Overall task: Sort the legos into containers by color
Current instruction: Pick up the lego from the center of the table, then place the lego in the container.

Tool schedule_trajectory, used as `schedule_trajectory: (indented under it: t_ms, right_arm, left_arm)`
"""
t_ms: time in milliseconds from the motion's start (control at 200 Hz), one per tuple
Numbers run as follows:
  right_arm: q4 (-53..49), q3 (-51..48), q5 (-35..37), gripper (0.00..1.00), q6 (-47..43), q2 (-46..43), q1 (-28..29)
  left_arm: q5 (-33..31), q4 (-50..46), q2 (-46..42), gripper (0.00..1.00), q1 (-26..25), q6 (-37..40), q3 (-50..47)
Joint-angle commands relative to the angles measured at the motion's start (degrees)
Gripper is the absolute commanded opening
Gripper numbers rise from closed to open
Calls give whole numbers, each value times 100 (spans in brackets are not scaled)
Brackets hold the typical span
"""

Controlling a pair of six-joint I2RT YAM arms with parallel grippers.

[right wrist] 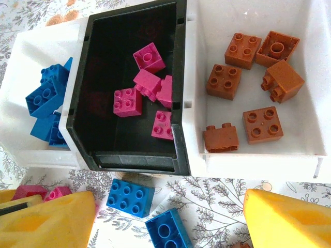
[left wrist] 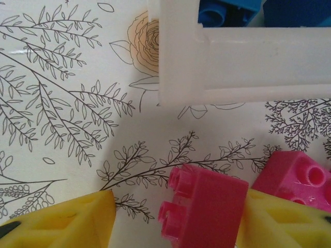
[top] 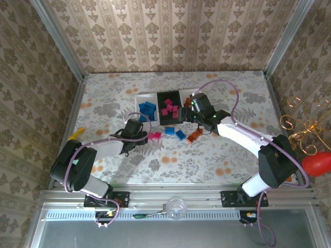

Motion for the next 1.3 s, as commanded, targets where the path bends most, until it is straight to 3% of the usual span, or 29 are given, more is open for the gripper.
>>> schedule_trajectory:
  t_ms: [0,170,355,525,660,860,1040,1295]
  right_arm:
    - [12,-52,25,77,4,-36,4]
    - [21,-95,39,77,7,-51,0]
    - [33,-109,17,77,24,-33,4]
    - [68,-210,30,77,51,-111,4]
    - [140,-475,85,77,125,-302,4]
    - [157,-1002,137,77,236,-638,9]
    - [27,-1462,67,77,254,-1088,30]
    - [10,-1796,-281,77,7,-1358,223]
  left_arm:
    - [10,402,204,59,24,248,100]
    - [60,504,234,39,16,317,79]
    - [74,332,-75,24,-34,276,-60]
    - [-24,-281,-920,20,-350,194,-32]
    - [155,-744,-1158,20,-661,239,628]
    - [767,-836,168,22,-834,503,2458]
    - [879,-1030,1675,23,-746,677,4127]
    - [942,-1519,3038,36,-543,695,5716]
